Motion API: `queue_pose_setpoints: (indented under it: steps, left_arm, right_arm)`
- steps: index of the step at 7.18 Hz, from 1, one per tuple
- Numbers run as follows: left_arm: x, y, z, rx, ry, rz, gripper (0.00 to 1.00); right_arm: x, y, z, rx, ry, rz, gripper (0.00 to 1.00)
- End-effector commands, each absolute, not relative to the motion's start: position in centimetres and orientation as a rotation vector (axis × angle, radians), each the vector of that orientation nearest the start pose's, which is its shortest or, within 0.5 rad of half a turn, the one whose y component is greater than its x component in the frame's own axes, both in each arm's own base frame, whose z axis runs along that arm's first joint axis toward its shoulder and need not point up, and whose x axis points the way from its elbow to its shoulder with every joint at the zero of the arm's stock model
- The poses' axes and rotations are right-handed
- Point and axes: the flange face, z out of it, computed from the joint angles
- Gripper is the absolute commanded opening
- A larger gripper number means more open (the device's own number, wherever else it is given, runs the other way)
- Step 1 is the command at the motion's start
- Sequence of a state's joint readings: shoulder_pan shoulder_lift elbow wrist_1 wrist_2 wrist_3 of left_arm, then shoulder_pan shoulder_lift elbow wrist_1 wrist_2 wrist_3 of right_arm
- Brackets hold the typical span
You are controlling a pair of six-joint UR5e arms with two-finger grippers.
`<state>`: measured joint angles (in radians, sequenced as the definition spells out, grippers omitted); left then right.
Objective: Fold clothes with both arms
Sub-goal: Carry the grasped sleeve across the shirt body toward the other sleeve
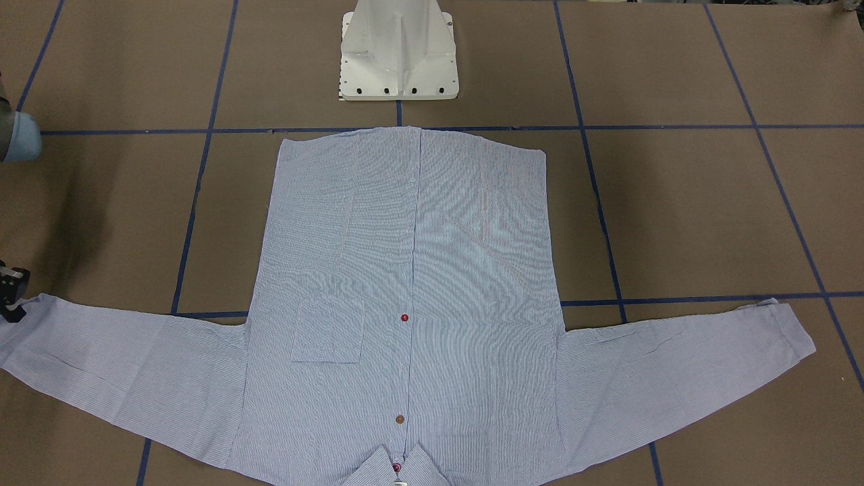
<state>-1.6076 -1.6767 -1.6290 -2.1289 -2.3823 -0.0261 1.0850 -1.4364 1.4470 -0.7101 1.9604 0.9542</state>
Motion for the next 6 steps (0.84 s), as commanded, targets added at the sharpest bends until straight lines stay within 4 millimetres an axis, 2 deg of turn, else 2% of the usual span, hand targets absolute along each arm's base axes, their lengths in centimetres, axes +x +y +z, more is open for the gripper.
queue_pose_setpoints:
  steps: [1,2,3,5,6]
  left_arm:
    - [-8.1,-54.9,50.7,0.683,0.770,0.235,1.00]
    - [-8.1,-54.9,50.8,0.682,0.771,0.234,1.00]
    - [-8.1,-54.9,50.8,0.682,0.771,0.234,1.00]
    - [-8.2,-54.9,50.8,0.682,0.771,0.232,1.00]
    - [-8.2,-54.8,50.8,0.681,0.771,0.231,1.00]
  right_arm:
    - [-24.0,-63.2,42.1,0.387,-0.890,0.308,0.00]
    - [-28.9,-65.1,34.1,0.354,-0.920,0.346,0.00]
    - [-32.4,-65.2,28.5,0.400,-0.942,0.351,0.00]
    - [-39.9,-62.9,19.4,0.543,-0.984,0.352,0.00]
    - [-43.7,-61.1,15.8,0.561,-1.022,0.369,0.00]
